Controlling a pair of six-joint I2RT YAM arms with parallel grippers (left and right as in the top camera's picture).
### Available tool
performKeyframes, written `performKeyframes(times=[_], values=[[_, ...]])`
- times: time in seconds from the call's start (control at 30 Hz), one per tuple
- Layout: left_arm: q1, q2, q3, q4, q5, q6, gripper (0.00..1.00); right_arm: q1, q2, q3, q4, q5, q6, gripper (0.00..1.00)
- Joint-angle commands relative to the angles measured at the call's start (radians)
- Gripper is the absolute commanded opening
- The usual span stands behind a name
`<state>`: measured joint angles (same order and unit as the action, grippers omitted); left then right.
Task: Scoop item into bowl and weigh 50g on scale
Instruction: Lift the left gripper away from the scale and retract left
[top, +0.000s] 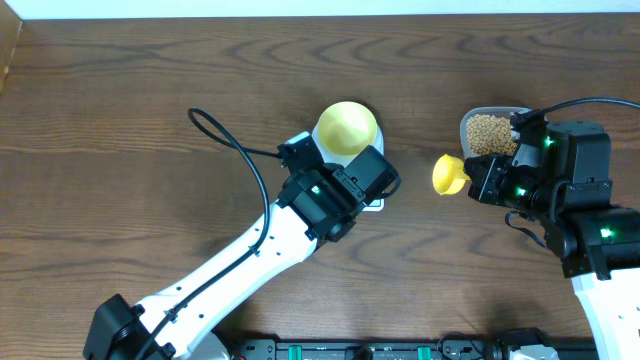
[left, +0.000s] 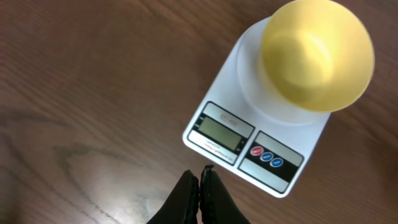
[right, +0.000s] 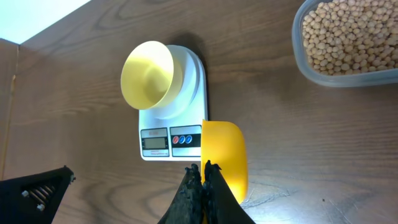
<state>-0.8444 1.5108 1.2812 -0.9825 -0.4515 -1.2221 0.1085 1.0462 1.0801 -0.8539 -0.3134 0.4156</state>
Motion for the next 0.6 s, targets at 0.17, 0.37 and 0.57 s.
performKeyframes(times=[0.17, 0.37, 0.57], values=[[0.040, -0.006, -0.006, -0.091, -0.027, 0.019, 0.08, -0.007, 0.001, 0.016, 0.017, 0.040, -0.109, 0.01], [0.051, -0.012, -0.006, -0.108, -0.040, 0.066, 0.08, -0.007, 0.001, 0.016, 0.058, 0.137, -0.117, 0.01], [0.155, -0.081, -0.006, -0.101, -0.002, 0.174, 0.07, -0.007, 0.001, 0.016, 0.091, 0.158, -0.114, 0.01]])
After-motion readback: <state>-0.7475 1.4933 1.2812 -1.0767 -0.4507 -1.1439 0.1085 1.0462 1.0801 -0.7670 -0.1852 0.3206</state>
